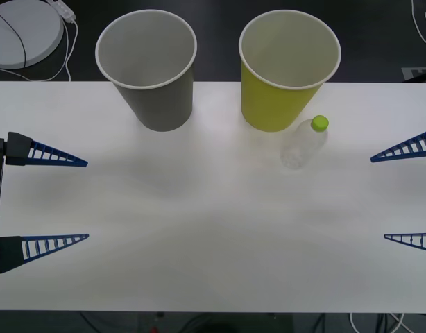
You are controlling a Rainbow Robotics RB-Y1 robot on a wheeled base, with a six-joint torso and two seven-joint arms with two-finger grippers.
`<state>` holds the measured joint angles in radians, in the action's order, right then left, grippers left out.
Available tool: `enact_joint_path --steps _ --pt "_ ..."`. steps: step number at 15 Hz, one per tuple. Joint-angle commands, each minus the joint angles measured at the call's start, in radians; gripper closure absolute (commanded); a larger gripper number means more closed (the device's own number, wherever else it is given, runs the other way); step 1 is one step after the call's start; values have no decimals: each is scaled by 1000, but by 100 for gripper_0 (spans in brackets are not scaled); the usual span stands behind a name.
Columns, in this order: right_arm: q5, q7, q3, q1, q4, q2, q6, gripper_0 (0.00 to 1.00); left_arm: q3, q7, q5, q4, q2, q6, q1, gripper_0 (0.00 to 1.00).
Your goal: Put the can into the green bin and the plastic bottle into the gray bin
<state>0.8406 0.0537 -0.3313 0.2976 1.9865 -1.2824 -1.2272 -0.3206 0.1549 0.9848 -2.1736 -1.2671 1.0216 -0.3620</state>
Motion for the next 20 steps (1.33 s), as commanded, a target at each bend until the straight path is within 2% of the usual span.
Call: enact_joint_path --steps 1,3,5,8,13,20 --pt "0 0 0 0 0 0 0 0 0 0 0 0 0 0 0 0" --pt "0 0 0 0 0 0 0 0 0 0 0 0 0 0 0 0" --pt "-43 -8 11 20 -5 31 2 0 0 0 0 0 0 0 0 0" --pt "-55 2 11 28 -5 29 31 0 0 0 0 0 0 0 0 0" --pt "-49 44 11 144 48 46 219 0 0 0 0 0 0 0 0 0" --pt "-48 74 11 290 49 124 440 0 0 0 0 0 0 0 0 0"
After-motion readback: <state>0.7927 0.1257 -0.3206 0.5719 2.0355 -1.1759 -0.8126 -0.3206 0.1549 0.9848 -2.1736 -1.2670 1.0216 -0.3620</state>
